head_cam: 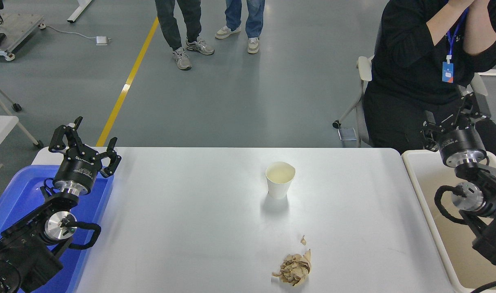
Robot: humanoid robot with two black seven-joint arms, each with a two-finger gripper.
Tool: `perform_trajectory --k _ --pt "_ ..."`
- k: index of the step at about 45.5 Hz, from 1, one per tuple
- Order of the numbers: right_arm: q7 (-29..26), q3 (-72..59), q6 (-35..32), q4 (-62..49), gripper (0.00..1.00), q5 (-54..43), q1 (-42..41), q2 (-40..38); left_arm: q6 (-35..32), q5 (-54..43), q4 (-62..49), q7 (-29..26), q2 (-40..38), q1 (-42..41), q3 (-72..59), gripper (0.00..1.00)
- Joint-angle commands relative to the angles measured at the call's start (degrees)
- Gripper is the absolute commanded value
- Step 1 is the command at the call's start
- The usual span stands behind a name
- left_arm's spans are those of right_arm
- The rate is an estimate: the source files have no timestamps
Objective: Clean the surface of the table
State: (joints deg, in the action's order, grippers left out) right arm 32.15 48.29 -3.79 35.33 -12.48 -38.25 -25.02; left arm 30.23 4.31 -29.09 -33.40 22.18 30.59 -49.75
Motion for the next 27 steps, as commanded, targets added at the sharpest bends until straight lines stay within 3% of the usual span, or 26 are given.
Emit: perform_trajectory --k 1,27 --pt "0.02 -0.04 -0.08 0.01 0.98 0.0 -0.25 0.14 0.0 0.0 -0.01 0.0 -0.03 0.0 0.0 1.0" --pt "0.11 1.45 0.01 0.97 0.98 0.62 -0.33 0.49 0.0 0.0 -0.01 0.0 0.06 0.0 0.0 1.0"
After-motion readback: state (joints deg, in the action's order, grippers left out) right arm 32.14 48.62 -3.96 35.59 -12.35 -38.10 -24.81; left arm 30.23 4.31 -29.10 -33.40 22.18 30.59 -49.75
